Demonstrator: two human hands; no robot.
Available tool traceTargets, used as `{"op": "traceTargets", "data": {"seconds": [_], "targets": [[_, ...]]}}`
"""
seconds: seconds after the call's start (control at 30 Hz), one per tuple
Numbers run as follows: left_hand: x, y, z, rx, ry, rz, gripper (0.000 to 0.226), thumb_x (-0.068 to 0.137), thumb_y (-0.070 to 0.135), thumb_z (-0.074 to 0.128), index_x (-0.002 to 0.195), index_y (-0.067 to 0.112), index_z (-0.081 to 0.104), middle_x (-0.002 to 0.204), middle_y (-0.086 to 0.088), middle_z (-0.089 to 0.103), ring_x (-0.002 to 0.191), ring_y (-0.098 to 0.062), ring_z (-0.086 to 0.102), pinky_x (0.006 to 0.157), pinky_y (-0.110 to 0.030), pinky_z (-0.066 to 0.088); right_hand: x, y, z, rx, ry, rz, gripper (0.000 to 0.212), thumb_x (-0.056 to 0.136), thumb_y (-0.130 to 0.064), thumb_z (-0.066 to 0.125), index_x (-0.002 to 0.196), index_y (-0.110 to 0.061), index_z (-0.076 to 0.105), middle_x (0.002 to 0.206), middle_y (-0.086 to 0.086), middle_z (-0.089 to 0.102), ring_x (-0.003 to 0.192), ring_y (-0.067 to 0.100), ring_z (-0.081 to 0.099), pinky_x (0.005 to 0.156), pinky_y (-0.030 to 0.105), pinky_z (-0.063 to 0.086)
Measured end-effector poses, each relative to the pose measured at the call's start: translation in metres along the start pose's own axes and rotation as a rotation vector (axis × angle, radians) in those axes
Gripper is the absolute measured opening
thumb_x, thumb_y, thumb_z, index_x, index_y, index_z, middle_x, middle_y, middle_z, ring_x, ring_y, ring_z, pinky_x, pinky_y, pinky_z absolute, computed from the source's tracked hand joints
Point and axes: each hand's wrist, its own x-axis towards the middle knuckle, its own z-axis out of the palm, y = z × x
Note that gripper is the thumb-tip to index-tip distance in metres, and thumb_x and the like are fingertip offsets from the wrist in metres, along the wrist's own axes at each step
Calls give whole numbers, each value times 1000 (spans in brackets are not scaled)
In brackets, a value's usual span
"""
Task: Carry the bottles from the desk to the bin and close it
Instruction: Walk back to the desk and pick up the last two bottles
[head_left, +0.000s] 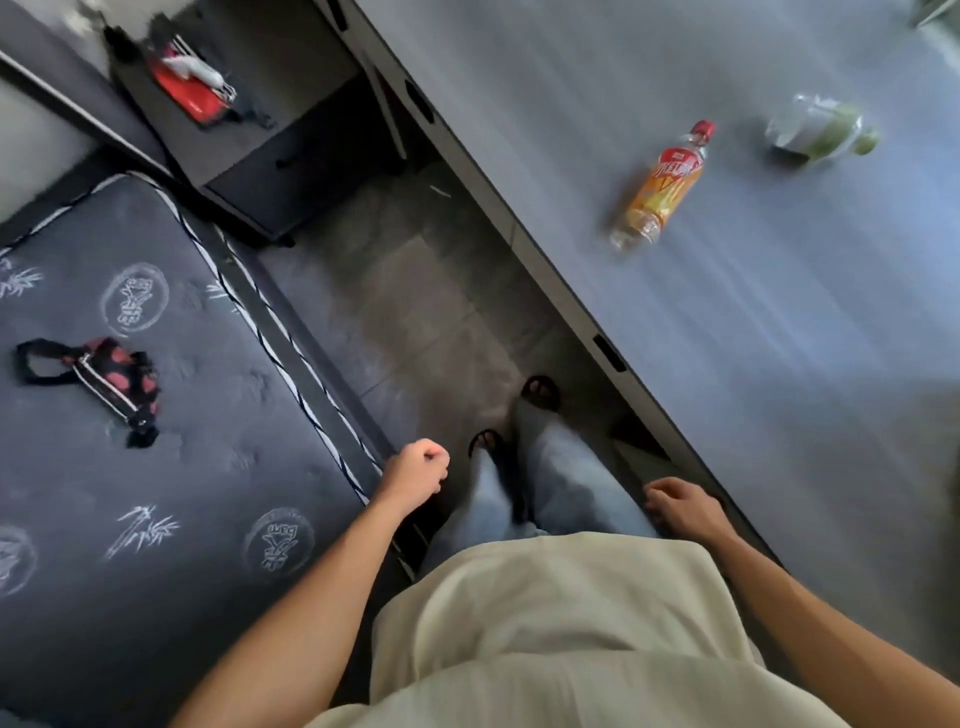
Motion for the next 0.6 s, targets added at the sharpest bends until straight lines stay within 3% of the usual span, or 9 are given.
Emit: {"op": "traceTargets", "data": {"seconds": [0.2, 0.3, 0.4, 0.5, 0.6], "targets": [[45, 89, -25, 120, -27, 70, 17, 86, 27, 54, 84, 21, 70, 75, 2, 75, 59, -17, 65, 63, -30, 50, 8, -4, -18, 105, 21, 63, 15, 95, -29, 58, 101, -30, 71, 96, -5, 76, 92, 15, 69, 88, 36, 52], [56, 114, -33, 184, -37, 36, 17, 86, 27, 54, 81, 22, 69, 76, 1, 75, 59, -19, 64, 62, -30, 48, 18, -26, -37, 187, 53, 46, 13, 96, -29, 58, 98, -33, 70, 95, -6, 76, 90, 16, 70, 90, 37, 53], [62, 128, -42, 266, -37, 18, 17, 85, 27, 55, 78, 22, 70, 74, 1, 75, 61, -25, 67, 61, -32, 50, 34, -59, -61, 289, 79, 25, 16, 95, -24, 59, 101, -24, 74, 91, -3, 78, 82, 17, 74, 87, 35, 57], [69, 150, -52, 346, -27, 49, 18, 86, 29, 55, 78, 25, 71, 72, 6, 76, 77, -25, 73, 75, -37, 59, 48, -94, -91, 332, 117, -52, 18, 95, -23, 57, 105, -22, 73, 91, 1, 78, 78, 21, 75, 83, 39, 59], [73, 189, -54, 369, -41, 114, 19, 83, 36, 51, 81, 34, 70, 71, 9, 75, 76, -20, 72, 79, -40, 60, 55, -120, -121, 415, 170, -132, 18, 97, -25, 55, 107, -24, 70, 93, -1, 76, 78, 19, 74, 79, 40, 59]]}}
